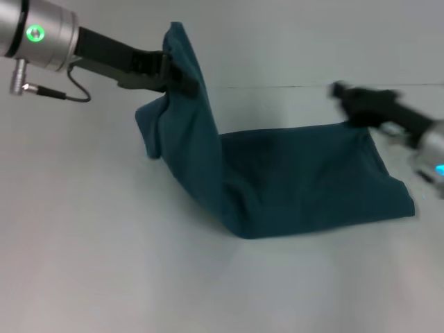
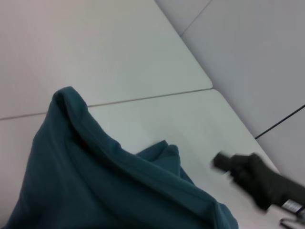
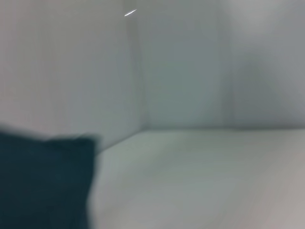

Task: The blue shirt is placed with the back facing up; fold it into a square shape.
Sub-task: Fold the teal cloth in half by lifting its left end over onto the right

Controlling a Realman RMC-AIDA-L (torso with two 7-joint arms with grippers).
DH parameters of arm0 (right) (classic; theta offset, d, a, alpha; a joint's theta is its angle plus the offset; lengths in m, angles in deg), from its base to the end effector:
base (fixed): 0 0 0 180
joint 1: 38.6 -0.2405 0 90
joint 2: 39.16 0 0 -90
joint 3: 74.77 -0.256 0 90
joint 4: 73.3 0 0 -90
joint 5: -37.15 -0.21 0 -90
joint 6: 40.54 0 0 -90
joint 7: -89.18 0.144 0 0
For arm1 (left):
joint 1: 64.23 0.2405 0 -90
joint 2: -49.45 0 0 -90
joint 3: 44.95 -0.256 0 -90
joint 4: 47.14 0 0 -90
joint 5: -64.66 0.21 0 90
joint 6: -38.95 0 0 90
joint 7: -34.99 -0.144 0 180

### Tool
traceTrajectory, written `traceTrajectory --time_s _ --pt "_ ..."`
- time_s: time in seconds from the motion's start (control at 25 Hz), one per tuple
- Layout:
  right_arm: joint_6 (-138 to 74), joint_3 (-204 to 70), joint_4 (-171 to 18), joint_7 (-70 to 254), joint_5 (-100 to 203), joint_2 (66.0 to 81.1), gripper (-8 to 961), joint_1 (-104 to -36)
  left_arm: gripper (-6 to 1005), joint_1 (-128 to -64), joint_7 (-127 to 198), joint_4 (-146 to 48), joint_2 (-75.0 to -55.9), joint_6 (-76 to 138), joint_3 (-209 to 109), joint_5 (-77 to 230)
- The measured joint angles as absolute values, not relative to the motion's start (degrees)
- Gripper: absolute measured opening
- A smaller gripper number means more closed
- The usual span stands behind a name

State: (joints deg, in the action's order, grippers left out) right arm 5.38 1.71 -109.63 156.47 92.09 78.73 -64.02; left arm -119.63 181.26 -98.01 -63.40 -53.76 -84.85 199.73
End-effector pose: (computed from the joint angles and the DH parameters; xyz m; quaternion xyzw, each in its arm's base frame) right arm 0.2587 0.3942 -0.0046 -0.8150 0.2923 0.3147 0.3890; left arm -0.1304 0.4317 0.0666 -0.8649 -0.4815 -0.1087 0.0908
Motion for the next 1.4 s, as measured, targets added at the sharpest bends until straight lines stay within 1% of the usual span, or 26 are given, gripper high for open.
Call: traceTrajectory --time_s 0.12,0.2,0.36,0.4,0.48,0.6,0.64,0.68,0.76,0.88,0.92,0.96,1.12,1.4 --pt "5.9 -2.97 -114.58 160.62 92.1 77.84 51 -58.09 71 -121.22 181.93 -97.63 -64.16 -52.44 -84.88 199.73" --pt "6.67 -5.65 -116.25 161.65 92.11 77.58 54 -55.41 70 -122.76 182.3 -96.69 -64.59 -51.69 -85.09 199.74" --pt "8.9 -11.02 -116.93 162.68 92.92 77.16 59 -52.48 69 -125.09 183.4 -95.34 -65.41 -50.2 -85.94 199.77" --pt "9.83 -12.65 -116.93 163.26 93.81 77.07 60 -52.05 69 -125.85 183.8 -95.19 -65.93 -49.67 -86.16 199.77" --pt "11.83 -16.26 -116.96 164.9 96.24 76.99 63 -51.51 69 -126.55 184.18 -95.15 -66.63 -49.32 -86.32 199.77" --pt "14.36 -22.28 -117.06 167.92 100.77 76.77 67 -51.33 69 -128.28 184.72 -95.12 -68.54 -48.66 -86.54 199.77" --pt "15.22 -24.1 -117.16 168.8 102.29 76.71 68 -51.4 69 -129.12 184.96 -95.12 -69.59 -47.84 -86.89 199.77" --pt "16.03 -25.67 -117.28 169.51 103.51 76.67 70 -51.47 69 -129.12 184.96 -95.12 -69.59 -47.84 -86.89 199.77" --pt "17.42 -28.62 -117.78 170.87 105.74 76.63 72 -51.5 70 -129.89 185.27 -95.12 -70.66 -46.8 -87.94 199.77" --pt "19.05 -32.24 -119.18 172.55 108.87 76.78 76 -51.25 70 -130.36 185.97 -95.09 -71.64 -45.15 -90.0 199.77" --pt "20.08 -34.04 -119.77 173.43 110.36 76.86 78 -51.1 70 -130.59 186.36 -94.98 -72.36 -43.88 -91.28 199.75" --pt "20.08 -34.04 -119.77 173.43 110.36 76.86 79 -51.1 72 -130.59 186.36 -94.98 -72.36 -43.88 -91.28 199.75" --pt "22.5 -37.64 -120.11 174.63 112.74 76.84 84 -50.97 78 -131.27 186.4 -93.44 -73.91 -40.56 -93.02 199.65" --pt "23.24 -40.08 -120.17 174.88 114.96 76.67 94 -51.0 89 -131.88 185.08 -88.07 -74.74 -33.06 -98.45 195.51"
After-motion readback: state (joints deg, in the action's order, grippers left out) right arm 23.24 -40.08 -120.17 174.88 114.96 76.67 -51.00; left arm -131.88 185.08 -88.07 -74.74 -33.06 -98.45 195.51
